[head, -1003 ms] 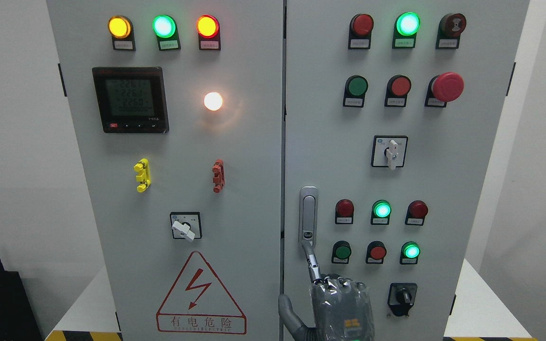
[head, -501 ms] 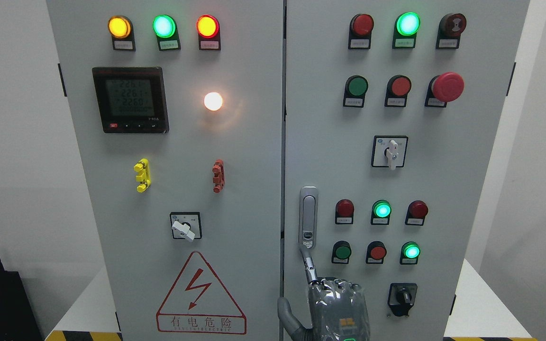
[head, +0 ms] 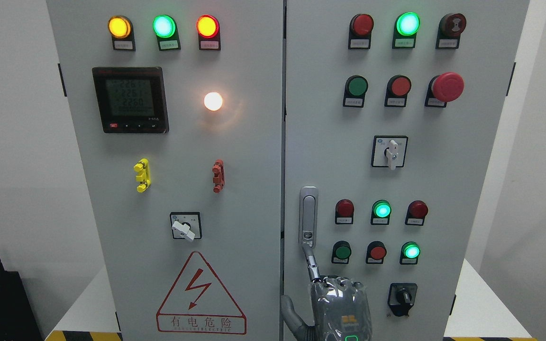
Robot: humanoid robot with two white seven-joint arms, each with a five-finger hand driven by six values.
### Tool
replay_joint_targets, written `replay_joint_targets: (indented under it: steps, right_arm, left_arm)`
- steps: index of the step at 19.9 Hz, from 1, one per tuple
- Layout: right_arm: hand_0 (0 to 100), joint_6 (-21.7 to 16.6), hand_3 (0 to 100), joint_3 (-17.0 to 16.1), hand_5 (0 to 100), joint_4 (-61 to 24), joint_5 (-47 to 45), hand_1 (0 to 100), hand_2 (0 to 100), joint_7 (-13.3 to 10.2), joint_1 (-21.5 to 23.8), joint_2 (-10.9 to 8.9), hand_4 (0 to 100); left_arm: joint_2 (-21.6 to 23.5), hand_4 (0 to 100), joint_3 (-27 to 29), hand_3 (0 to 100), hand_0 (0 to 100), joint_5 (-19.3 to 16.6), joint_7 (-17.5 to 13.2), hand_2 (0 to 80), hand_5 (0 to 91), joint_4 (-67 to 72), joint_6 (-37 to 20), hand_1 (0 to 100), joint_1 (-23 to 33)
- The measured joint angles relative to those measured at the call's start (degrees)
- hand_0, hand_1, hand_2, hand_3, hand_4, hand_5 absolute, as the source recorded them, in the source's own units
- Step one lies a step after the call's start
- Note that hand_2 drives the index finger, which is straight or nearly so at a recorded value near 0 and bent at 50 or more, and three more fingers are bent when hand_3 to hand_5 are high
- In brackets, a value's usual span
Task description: Release door handle
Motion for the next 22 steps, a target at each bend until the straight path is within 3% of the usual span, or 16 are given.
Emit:
replay_joint_targets:
  steps: [22]
  right_arm:
    - [35, 0.06, 100, -0.68, 99, 0.46, -0.08, 37, 11, 0.82, -0.1, 0.01, 100]
  left_arm:
    - [-0.01, 0, 0.0, 0, 12, 0.0, -0.01, 0.0, 0.0, 0.0, 0.0, 39, 0.0]
